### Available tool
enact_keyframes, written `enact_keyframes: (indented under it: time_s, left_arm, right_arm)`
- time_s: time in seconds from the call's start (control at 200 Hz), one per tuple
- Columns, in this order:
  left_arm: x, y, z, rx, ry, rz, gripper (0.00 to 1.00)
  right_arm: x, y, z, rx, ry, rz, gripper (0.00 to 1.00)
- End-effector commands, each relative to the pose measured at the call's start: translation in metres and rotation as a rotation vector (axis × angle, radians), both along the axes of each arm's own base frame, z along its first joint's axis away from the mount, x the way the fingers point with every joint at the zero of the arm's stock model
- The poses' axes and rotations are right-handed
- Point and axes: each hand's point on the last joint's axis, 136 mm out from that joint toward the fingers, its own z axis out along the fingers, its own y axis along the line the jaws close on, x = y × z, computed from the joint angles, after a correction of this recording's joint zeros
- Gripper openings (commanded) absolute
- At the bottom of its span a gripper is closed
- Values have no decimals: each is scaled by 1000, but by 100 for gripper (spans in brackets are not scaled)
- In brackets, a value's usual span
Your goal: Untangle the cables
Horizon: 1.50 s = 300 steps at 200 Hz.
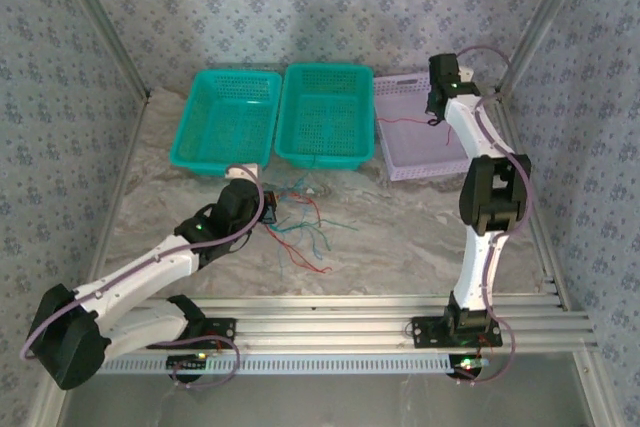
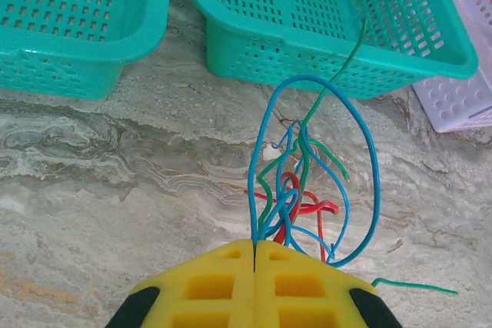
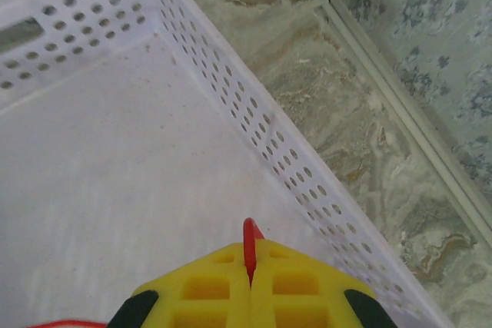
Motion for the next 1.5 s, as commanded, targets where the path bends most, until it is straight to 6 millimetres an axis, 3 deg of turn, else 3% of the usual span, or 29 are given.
enact_keyframes:
  time_s: [0.0, 0.29, 0.47, 0.565, 0.769, 0.969, 1.494]
  left_arm:
    - [4, -9, 17, -36, -23, -13, 0]
    - [5, -18, 16, -30, -17, -36, 0]
    - [5, -19, 18, -24, -24, -42, 0]
    - [4, -18, 18, -25, -26, -42, 0]
    - [3, -20, 18, -27, -27, -51, 0]
    - [3, -21, 18, -23, -21, -59, 0]
    - [2, -28, 21, -19, -15, -79, 0]
  right_arm:
    - [-2, 0, -20, 55, 71, -18, 0]
    - [8, 7, -59, 65, 183, -5, 0]
    - [13, 6, -71, 68, 209, -8, 0]
    - [13, 7, -73, 71, 218, -16, 10]
    - [16, 14, -48, 62, 168, -8, 38]
    - [16, 16, -30, 54, 138, -14, 53]
    - [15, 21, 17, 42, 30, -11, 71]
